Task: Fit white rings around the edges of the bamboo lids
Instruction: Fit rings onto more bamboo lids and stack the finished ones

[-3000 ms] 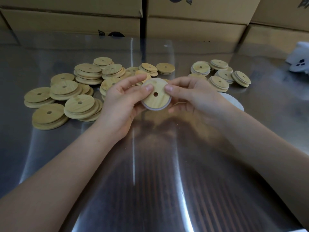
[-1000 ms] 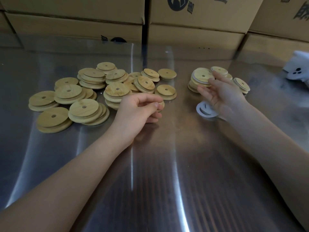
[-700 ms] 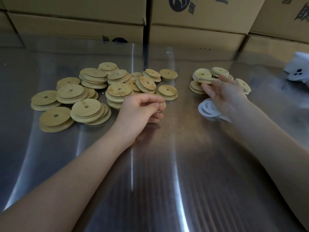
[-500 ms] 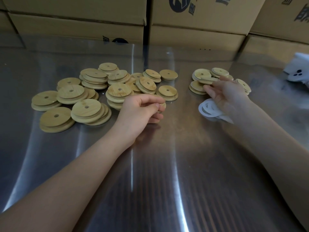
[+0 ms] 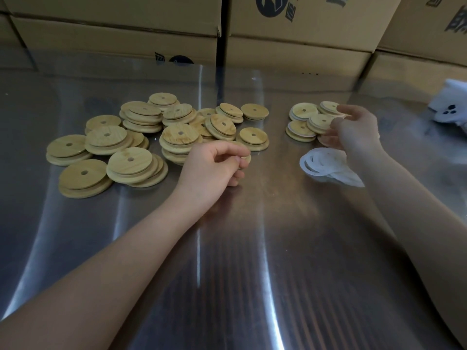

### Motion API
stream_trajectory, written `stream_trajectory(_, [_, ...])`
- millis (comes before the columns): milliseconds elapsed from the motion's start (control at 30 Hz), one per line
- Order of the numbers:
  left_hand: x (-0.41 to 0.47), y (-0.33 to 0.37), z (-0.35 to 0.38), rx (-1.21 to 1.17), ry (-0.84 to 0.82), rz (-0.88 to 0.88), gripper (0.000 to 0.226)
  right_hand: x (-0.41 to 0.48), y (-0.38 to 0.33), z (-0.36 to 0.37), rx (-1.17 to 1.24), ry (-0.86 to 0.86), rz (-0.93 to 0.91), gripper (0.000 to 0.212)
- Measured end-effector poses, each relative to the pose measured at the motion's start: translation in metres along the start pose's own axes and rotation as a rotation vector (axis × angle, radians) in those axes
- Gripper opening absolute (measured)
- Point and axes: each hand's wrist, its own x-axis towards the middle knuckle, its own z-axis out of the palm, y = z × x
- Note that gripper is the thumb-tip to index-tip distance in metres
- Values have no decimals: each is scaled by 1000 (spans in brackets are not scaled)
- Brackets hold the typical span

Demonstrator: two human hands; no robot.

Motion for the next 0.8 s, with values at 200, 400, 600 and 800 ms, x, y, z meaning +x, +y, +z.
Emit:
stream_trajectory(200, [0,-1,-2,183,62,107,36,-23,-1,16,-238,-153,-338,29])
stream_trajectory(400, [-1,-1,-1,343,21,231,25,-55,4,46,-565,-518,-746,46])
stream_trajectory(600, [0,-6,2,642,-118,318,20,-55,9,52,-773,-619,-772,46])
stream_trajectory(800, [3,-10,2,729,-70,294,19,-54,8,50,-664,-538,-779,29])
